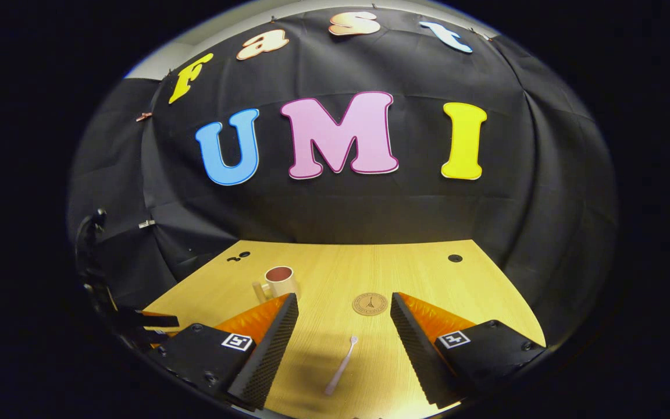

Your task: Put the toothbrush and toothpaste on the desktop into the cup, then pick up the cup and place it on the coaster on the desktop.

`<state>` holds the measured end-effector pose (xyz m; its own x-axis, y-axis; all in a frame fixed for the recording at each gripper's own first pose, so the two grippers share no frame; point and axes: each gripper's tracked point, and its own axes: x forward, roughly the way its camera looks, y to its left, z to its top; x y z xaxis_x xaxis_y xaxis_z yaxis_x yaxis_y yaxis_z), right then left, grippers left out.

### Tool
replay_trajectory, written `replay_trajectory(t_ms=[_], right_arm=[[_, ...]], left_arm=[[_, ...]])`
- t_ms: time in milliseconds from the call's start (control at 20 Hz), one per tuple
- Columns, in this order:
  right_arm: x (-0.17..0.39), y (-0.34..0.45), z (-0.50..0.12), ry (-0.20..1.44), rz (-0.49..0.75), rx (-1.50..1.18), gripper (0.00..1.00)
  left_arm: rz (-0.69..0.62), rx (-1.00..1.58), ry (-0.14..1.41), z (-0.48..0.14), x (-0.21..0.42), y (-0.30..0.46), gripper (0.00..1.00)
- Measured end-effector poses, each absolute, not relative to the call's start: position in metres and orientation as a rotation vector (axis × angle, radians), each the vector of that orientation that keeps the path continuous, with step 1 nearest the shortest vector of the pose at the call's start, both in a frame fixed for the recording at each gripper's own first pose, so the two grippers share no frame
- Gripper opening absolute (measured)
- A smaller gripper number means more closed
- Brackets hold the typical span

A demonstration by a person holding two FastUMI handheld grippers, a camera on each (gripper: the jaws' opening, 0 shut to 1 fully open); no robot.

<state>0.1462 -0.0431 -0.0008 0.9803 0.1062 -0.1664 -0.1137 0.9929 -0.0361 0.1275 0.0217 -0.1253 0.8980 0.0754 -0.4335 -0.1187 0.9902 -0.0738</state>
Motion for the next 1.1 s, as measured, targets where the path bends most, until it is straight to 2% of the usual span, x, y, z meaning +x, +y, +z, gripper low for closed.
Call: replay_trajectory(t_ms=[500,600,750,900,1000,1100], right_arm=[[0.202,-0.101,-0.021,0.253,0.092,-0.035,0.98],[0.206,-0.106,-0.026,0.274,0.1,-0.012,0.99],[0.211,-0.115,-0.036,0.294,0.094,-0.01,0.98],[0.215,-0.118,-0.045,0.323,0.104,0.01,0.98],[0.218,-0.116,-0.051,0.332,0.114,0.026,0.98],[0.219,-0.117,-0.061,0.35,0.116,0.032,0.99]], left_arm=[[0.088,-0.116,0.704,-0.209,0.207,0.012,0.98],[0.05,-0.122,0.754,-0.221,0.213,0.005,0.96],[0.051,-0.109,0.804,-0.234,0.22,0.004,0.85],[0.074,-0.058,0.822,-0.236,0.228,0.01,0.83],[0.064,-0.029,0.841,-0.235,0.23,0.008,0.79],[0.055,-0.025,0.861,-0.237,0.232,0.005,0.69]])
